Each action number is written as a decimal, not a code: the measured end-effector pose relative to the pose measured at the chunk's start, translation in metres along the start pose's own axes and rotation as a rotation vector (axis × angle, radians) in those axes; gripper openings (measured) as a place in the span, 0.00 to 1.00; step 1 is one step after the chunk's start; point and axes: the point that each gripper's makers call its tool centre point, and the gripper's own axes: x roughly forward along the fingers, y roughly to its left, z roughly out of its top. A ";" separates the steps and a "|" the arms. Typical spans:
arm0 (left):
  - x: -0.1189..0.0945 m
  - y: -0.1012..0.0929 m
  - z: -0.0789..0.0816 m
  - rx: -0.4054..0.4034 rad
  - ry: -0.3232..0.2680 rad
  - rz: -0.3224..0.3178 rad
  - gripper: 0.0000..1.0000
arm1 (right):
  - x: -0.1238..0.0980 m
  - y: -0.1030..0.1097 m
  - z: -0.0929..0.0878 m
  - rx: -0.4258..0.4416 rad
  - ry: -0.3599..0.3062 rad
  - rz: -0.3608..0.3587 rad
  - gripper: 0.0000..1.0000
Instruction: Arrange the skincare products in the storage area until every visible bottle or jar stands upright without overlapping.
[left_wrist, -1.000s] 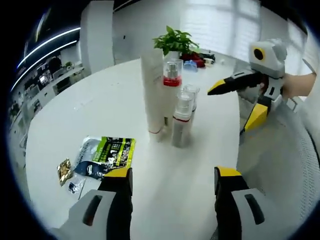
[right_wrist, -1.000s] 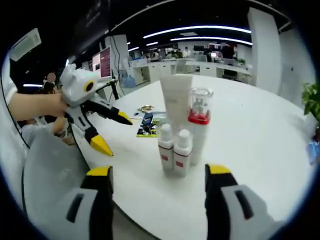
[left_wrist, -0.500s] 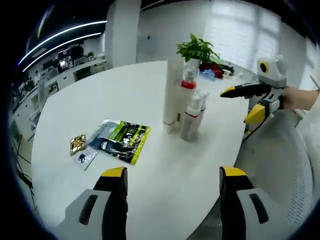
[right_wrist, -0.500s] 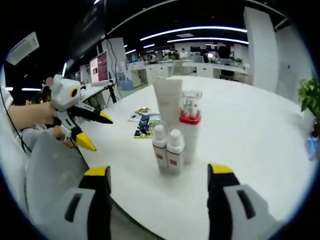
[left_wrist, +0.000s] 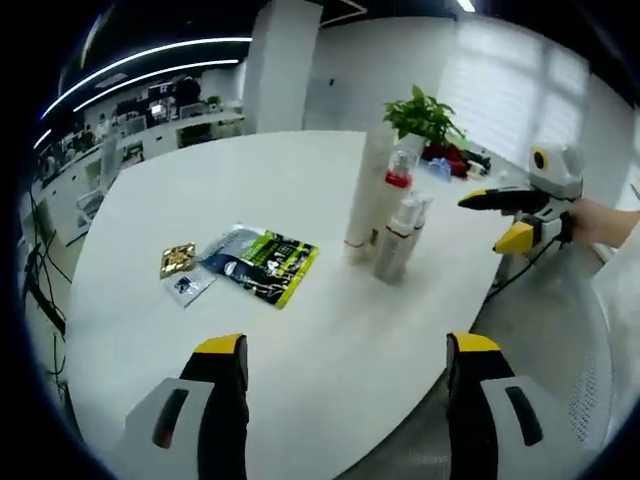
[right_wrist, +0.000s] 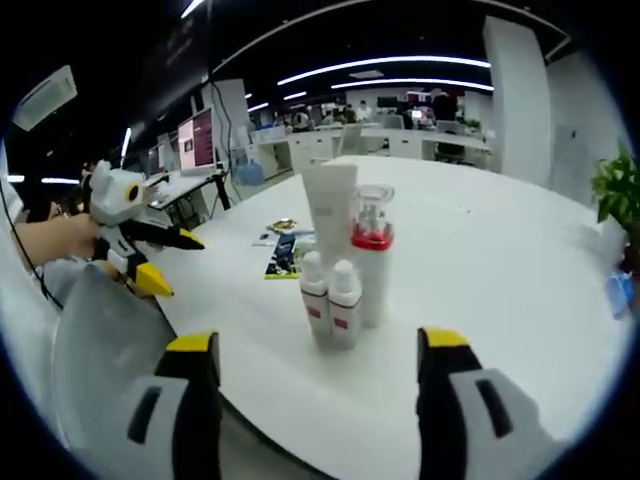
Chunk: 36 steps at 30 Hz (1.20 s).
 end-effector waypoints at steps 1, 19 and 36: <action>-0.001 0.001 -0.001 -0.008 -0.003 0.005 0.81 | -0.001 -0.001 0.000 0.003 0.001 -0.002 0.81; -0.015 0.012 -0.007 -0.066 -0.013 0.072 0.95 | -0.007 0.000 -0.003 0.021 -0.004 -0.019 0.83; -0.004 0.018 -0.004 -0.077 -0.007 0.086 0.97 | -0.007 -0.006 -0.004 0.042 -0.001 -0.038 0.83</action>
